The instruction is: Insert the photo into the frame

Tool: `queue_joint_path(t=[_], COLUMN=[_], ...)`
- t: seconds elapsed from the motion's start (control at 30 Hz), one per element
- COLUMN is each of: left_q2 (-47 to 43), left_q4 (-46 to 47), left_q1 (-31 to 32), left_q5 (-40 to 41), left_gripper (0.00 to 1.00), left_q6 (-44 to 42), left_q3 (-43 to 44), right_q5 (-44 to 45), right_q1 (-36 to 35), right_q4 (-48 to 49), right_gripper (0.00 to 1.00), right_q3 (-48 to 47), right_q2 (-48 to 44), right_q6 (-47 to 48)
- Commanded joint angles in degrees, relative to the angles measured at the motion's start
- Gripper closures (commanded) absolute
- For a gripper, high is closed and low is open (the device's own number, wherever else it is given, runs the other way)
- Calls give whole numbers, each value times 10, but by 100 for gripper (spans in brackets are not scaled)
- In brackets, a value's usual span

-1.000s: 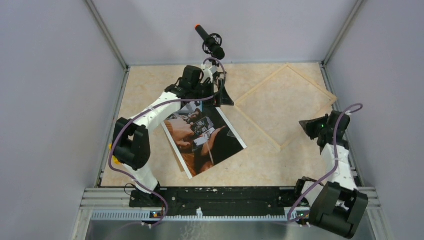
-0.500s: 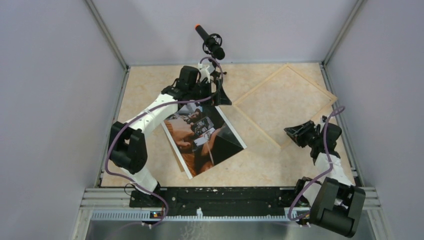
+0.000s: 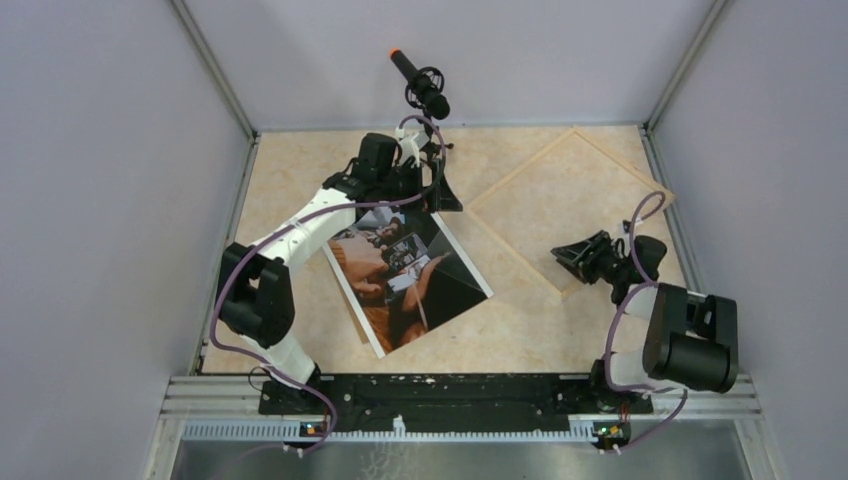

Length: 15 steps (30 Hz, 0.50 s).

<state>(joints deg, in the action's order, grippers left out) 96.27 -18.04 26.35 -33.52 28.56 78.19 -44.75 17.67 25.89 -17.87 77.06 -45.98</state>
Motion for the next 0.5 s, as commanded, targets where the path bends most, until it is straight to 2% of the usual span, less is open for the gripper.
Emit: queue_joint_path(t=[0.0, 0.1, 0.3, 0.37, 0.47], left_q2=[-13, -11, -4, -2, 2], left_q4=[26, 24, 22, 21, 18], left_q1=[0, 0, 0, -1, -1], left_q5=[0, 1, 5, 7, 11], left_gripper=[2, 2, 2, 2, 2], left_q6=[-7, -9, -13, -14, -17], left_q3=[-7, -6, -4, -3, -3], right_q5=[5, -9, -28, -34, -26], right_q1=[-19, -22, -37, -44, -51], right_q4=[151, 260, 411, 431, 401], right_gripper=[56, 50, 50, 50, 51], right_q3=[-26, -26, -54, -67, -87], right_q2=[76, 152, 296, 330, 349], right_q6=[-41, -89, -151, -162, -148])
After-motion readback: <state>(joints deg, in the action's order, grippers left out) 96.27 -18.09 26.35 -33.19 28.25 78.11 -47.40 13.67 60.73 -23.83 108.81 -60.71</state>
